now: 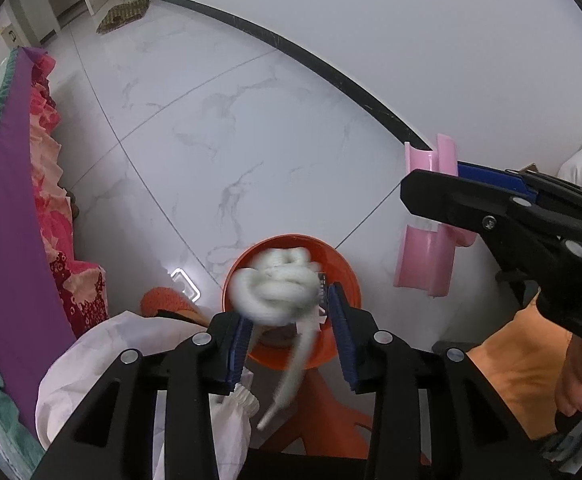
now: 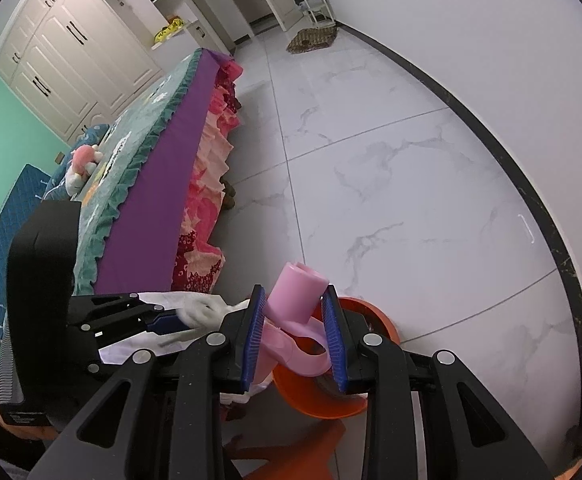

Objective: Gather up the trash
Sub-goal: 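Open the left tool dropping the rope while the right tool drops the pink clip into the bin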

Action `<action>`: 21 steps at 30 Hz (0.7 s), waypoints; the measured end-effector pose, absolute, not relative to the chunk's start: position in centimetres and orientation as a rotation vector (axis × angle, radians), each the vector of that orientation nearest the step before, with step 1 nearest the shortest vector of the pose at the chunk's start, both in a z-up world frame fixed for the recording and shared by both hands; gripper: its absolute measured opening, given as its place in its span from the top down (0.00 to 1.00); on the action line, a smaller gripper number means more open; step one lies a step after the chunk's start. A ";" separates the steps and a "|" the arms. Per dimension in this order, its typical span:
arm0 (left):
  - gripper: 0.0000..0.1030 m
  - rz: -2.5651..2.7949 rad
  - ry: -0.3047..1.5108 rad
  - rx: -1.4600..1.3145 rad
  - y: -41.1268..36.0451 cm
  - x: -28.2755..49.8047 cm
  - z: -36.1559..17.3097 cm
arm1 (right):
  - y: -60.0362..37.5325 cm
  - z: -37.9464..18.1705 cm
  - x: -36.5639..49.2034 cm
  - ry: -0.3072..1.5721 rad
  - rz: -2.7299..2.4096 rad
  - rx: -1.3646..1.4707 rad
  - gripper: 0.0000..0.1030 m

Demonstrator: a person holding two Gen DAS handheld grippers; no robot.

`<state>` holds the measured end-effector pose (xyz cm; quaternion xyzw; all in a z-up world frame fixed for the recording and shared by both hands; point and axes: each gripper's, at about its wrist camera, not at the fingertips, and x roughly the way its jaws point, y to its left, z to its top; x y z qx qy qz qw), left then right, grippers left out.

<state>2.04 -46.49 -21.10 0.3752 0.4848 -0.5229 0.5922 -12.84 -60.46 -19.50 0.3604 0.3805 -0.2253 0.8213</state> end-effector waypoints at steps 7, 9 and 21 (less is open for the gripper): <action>0.49 -1.215 1.118 0.861 -46.5 1.9 -20.8 | -60.1 -19.7 -11.7 0.824 -0.469 0.759 0.71; 0.49 -1.217 1.119 0.861 -46.5 1.9 -20.8 | -60.2 -19.7 -11.5 0.827 -0.468 0.759 0.71; 0.49 -1.203 1.125 0.858 -46.5 2.2 -21.0 | -60.1 -20.5 -10.1 0.866 -0.461 0.765 0.70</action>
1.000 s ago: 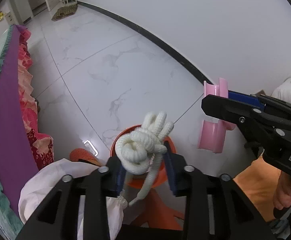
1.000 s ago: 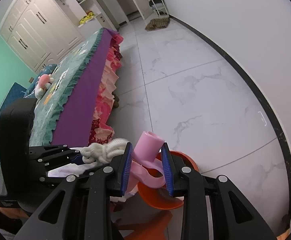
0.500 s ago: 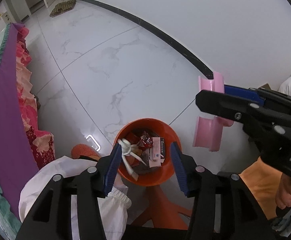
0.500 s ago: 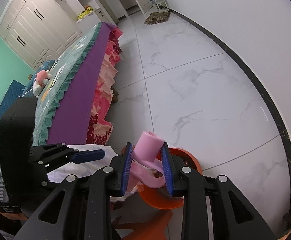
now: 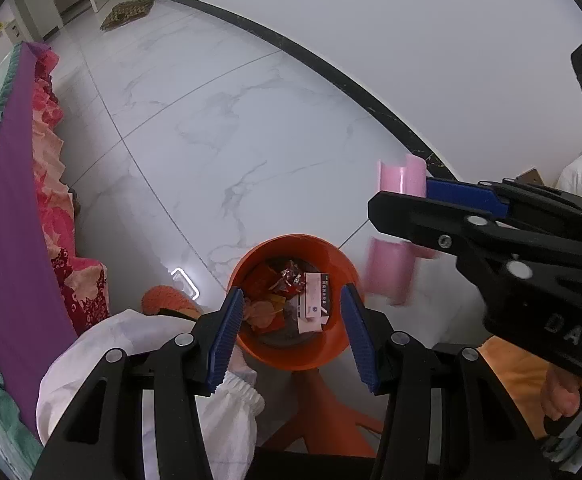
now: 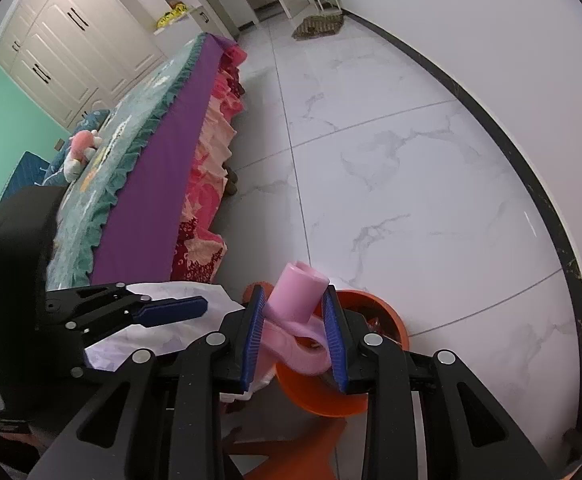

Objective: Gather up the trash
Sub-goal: 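Open the left tool dropping the rope while the right tool drops the pink clip into the bin, then move both open tools back over the bed toward the black hair tie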

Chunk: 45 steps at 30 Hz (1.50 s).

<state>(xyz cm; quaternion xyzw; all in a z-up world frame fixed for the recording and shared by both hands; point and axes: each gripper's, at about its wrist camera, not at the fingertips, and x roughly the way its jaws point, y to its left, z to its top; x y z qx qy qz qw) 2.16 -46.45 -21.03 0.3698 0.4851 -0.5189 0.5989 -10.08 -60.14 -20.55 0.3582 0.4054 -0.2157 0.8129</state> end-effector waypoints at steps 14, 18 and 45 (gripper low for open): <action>0.49 -1.189 1.134 0.840 -46.0 2.7 -20.7 | -59.7 -20.8 -9.0 0.881 -0.451 0.756 0.70; 0.49 -1.185 1.124 0.818 -45.1 3.3 -20.1 | -59.1 -20.2 -8.4 0.877 -0.442 0.743 0.70; 0.34 -0.620 1.032 0.351 -20.6 17.3 -11.7 | -38.1 -10.3 12.5 0.879 0.082 0.355 0.62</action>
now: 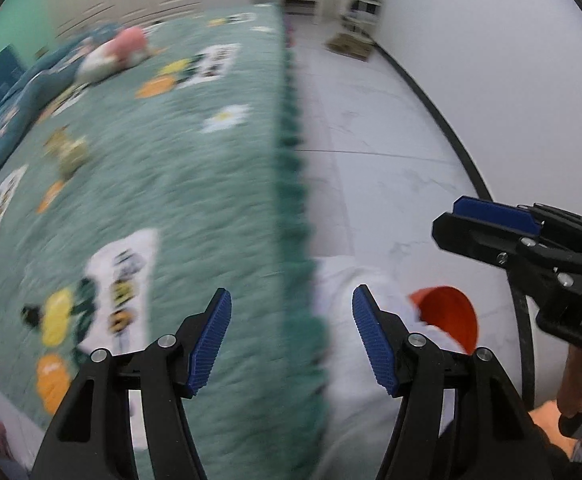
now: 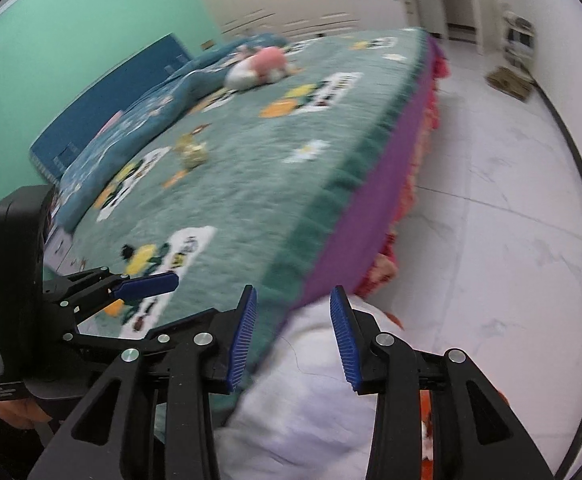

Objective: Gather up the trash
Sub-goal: 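Move both open tools back over the bed toward the black hair tie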

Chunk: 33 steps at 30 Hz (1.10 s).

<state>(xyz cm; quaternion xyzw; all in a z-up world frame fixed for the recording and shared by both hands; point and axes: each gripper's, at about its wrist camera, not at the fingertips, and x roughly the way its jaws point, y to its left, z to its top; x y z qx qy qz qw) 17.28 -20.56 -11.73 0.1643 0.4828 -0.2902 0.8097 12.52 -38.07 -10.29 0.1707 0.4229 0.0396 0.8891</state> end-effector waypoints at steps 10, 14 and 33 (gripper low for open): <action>0.33 -0.400 1.066 0.195 -9.2 21.9 -12.2 | -27.6 -9.6 20.3 0.928 0.285 0.236 0.62; 0.33 -0.326 1.095 0.138 -5.6 24.1 -13.0 | -24.3 -9.5 22.9 0.940 0.347 0.201 0.62; 0.33 -0.204 1.182 0.036 1.8 30.9 -15.6 | -14.8 -12.0 33.3 1.025 0.514 0.135 0.62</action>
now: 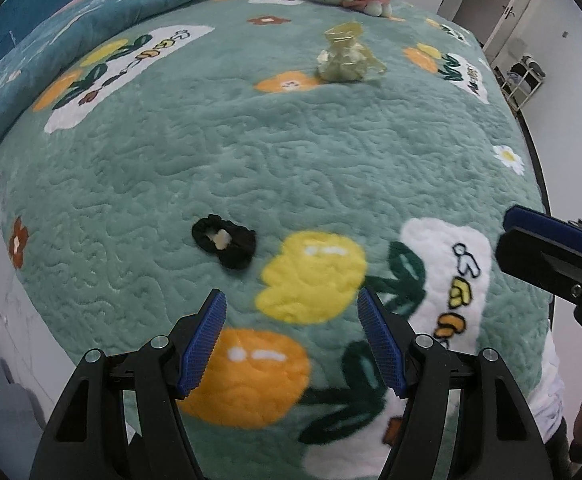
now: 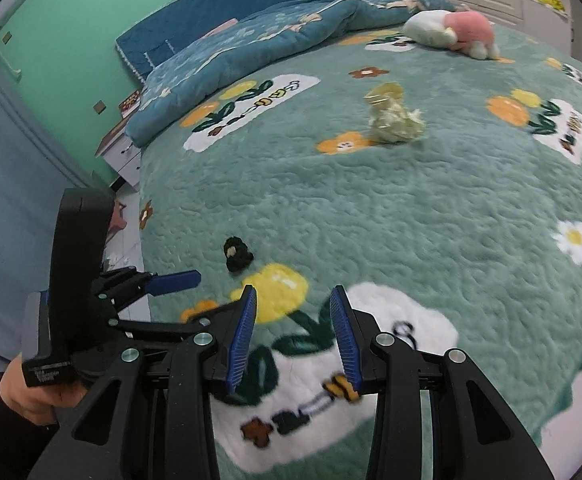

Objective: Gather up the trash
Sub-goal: 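Move both open tools back over the bed toward the black hair tie, then grasp the black hair tie with the left tool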

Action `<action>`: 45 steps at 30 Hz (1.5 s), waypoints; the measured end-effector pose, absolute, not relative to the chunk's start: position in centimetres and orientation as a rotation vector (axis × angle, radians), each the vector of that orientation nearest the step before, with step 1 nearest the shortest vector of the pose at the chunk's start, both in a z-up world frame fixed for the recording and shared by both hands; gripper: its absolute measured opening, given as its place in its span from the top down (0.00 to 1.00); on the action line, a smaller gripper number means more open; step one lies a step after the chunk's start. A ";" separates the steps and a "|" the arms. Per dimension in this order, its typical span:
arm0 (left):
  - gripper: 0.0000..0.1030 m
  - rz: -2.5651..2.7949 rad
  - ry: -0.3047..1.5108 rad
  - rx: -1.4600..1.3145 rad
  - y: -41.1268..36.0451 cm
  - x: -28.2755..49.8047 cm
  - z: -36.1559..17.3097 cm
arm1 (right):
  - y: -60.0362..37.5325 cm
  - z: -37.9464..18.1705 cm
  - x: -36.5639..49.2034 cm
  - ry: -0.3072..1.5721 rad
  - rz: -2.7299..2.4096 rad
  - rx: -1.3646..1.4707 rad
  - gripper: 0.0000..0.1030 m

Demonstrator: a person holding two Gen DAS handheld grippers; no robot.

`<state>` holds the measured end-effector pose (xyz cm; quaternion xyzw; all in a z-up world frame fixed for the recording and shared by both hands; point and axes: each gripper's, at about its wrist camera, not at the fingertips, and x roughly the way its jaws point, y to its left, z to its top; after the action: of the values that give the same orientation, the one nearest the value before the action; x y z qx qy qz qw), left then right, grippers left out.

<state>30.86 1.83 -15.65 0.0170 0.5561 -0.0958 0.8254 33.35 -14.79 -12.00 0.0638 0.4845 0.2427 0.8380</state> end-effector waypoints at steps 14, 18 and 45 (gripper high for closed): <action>0.33 -0.134 1.238 0.018 5.2 34.9 -18.5 | -11.9 -14.2 37.2 1.072 0.555 0.127 0.62; 0.33 -0.137 1.243 0.023 5.3 35.6 -19.3 | -11.6 -15.1 37.8 1.089 0.552 0.129 0.62; 0.82 -0.237 1.127 0.088 1.4 39.1 -16.2 | -14.5 -13.6 43.3 1.021 0.493 0.088 0.62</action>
<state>39.08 1.39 -16.25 0.0417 0.5327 -0.1121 0.8378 43.32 -14.45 -13.58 0.0419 0.4834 0.2332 0.8427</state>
